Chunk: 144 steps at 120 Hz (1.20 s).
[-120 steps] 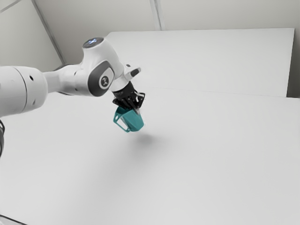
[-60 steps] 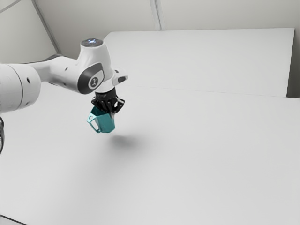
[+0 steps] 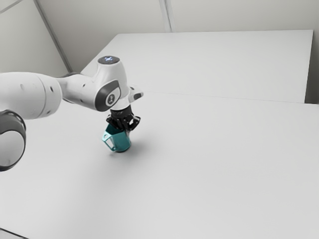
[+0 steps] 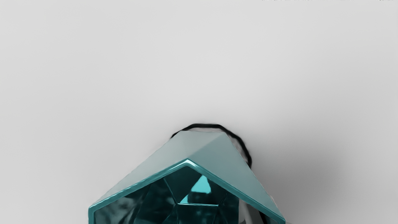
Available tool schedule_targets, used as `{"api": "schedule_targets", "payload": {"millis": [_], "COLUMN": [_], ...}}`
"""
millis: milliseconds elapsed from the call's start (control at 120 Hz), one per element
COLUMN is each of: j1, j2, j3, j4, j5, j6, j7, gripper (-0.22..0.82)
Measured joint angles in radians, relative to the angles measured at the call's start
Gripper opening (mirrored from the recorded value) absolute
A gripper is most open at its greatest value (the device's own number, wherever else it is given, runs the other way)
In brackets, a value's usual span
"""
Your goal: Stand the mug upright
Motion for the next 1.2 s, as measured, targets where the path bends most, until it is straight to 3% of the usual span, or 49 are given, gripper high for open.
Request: {"api": "schedule_targets", "payload": {"millis": [150,367,558,808,1200], "j1": [0.0,0.002,-0.012,-0.024,-0.014], "j2": [0.001,-0.002,-0.034,-0.168,-0.255], "j3": [-0.006,-0.006,-0.005,0.003,0.009], "j4": [-0.003,-0.002,0.01,0.027,0.282], "j5": [-0.019,-0.042,-0.034,-0.013,0.02], "j6": [0.011,0.019,0.015,-0.035,-0.385], "j7": [-0.006,-0.004,0.006,0.03,0.133], "gripper": [-0.18,0.27,0.47,0.56,0.6]}}
